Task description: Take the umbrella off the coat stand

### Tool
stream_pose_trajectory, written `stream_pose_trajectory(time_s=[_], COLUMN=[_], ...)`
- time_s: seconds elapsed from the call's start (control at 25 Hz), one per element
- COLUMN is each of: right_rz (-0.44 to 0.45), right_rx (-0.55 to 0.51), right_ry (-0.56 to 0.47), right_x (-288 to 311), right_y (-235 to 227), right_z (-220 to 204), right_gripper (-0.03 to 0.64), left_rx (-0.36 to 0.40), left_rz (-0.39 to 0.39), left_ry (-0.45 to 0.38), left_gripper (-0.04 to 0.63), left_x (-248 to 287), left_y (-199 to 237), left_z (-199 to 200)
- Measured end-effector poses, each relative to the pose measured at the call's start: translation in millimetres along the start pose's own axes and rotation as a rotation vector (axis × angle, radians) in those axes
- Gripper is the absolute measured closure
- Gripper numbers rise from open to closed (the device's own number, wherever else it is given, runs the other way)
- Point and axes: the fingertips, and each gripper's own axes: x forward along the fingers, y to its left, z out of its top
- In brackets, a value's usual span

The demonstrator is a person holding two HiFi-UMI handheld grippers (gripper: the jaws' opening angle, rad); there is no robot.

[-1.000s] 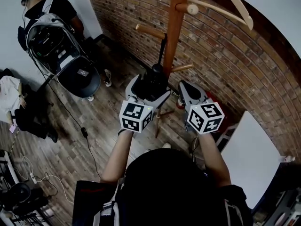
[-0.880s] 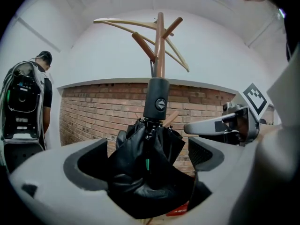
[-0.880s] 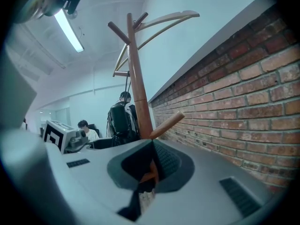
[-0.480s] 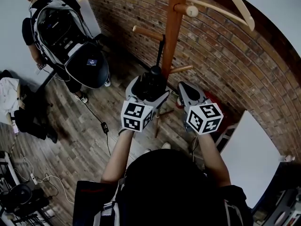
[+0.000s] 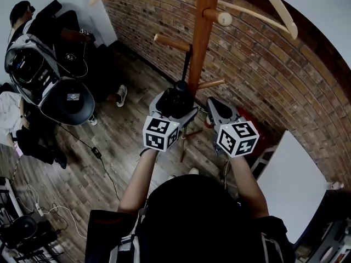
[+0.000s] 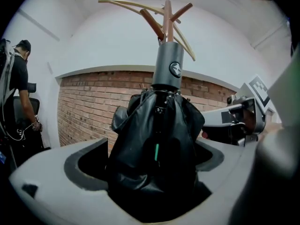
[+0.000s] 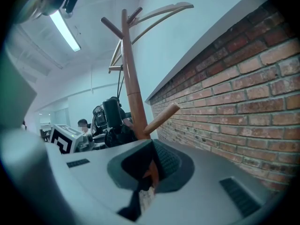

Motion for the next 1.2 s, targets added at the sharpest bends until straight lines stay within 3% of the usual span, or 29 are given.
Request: stream_pose_trajectory(time_s=[0.68, 0.72, 0.8, 0.84, 1.2], right_rz=[-0.011, -0.011, -0.01, -0.009, -0.006], right_rx=[0.01, 0.01, 0.011, 0.011, 0.014], right_ry=[0.004, 0.005, 0.006, 0.007, 0.01], right_x=[-1.3, -2.1, -3.4, -3.7, -4.8], right_y=[-5.3, -5.3, -4.8, -4.5, -6.2], right_z=[-3.2, -3.2, -3.2, -3.6, -5.6], right_gripper=[0.588, 0.588, 0.588, 0.588, 0.588], left_rx=[-0.012, -0.009, -0.01, -0.01, 0.005], left_rz=[-0.031, -0.025, -0.01, -0.006, 0.023], left_ry=[0.02, 0.025, 0.033, 0.037, 0.054], left_gripper=[0.097, 0.111, 0.216, 0.235, 0.284], left_x=[7.9, 7.0, 4.6, 3.8, 1.4], left_y=[-2.0, -2.0, -1.0, -0.4, 1.4], left_z=[0.6, 1.2, 2.2, 2.2, 2.3])
